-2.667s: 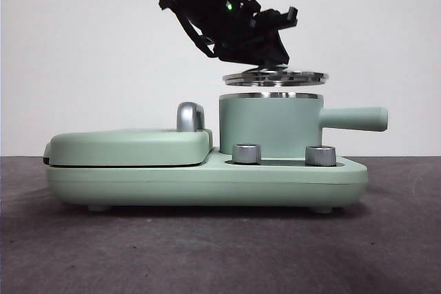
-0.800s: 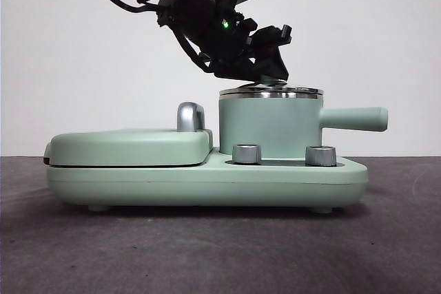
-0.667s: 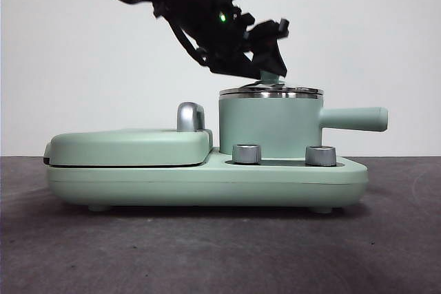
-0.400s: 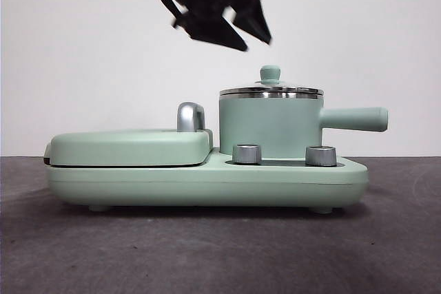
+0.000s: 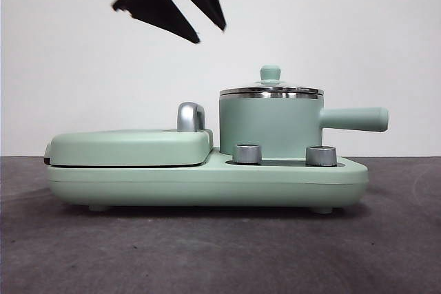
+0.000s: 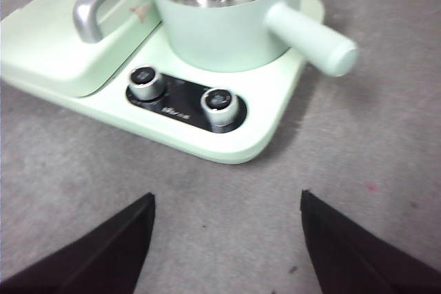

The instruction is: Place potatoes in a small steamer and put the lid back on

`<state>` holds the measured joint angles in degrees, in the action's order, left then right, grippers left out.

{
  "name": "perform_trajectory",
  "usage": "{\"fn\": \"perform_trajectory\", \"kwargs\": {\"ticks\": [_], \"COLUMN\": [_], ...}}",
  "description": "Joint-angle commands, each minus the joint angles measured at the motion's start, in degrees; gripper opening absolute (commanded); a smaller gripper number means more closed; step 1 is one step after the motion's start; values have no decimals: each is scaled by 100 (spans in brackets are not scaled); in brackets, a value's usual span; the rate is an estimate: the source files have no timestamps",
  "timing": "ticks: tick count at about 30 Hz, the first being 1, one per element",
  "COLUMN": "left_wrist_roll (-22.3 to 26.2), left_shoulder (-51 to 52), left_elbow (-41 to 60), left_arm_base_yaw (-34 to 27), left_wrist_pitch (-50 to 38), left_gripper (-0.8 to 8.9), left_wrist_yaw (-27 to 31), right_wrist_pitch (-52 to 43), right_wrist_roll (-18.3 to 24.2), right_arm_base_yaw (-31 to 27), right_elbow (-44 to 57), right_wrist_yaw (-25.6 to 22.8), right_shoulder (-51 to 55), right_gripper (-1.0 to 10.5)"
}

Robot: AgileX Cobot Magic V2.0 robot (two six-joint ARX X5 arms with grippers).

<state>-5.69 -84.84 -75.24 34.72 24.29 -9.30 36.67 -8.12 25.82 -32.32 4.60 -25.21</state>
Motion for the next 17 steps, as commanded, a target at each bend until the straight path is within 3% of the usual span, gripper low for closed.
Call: {"fn": "perform_trajectory", "kwargs": {"ticks": [1,10,17], "left_wrist_roll": [-146,-560,-946], "left_shoulder": [389,2341,3644], "left_elbow": [525,2651,3425], "left_arm_base_yaw": [2,-39,-39], "left_wrist_pitch": [-103,-372,50], "left_gripper": [247,247,247], "left_wrist_yaw": [-13,245,739], "right_wrist_pitch": [-225,-1390,-2020], "right_wrist_roll": [153,153,240], "right_arm_base_yaw": [31,35,96], "right_elbow": [-15,-42,-234], "right_wrist_yaw": [181,815,1056], "right_shoulder": [-306,-1563,-2479], "right_gripper": [327,326,326]}}
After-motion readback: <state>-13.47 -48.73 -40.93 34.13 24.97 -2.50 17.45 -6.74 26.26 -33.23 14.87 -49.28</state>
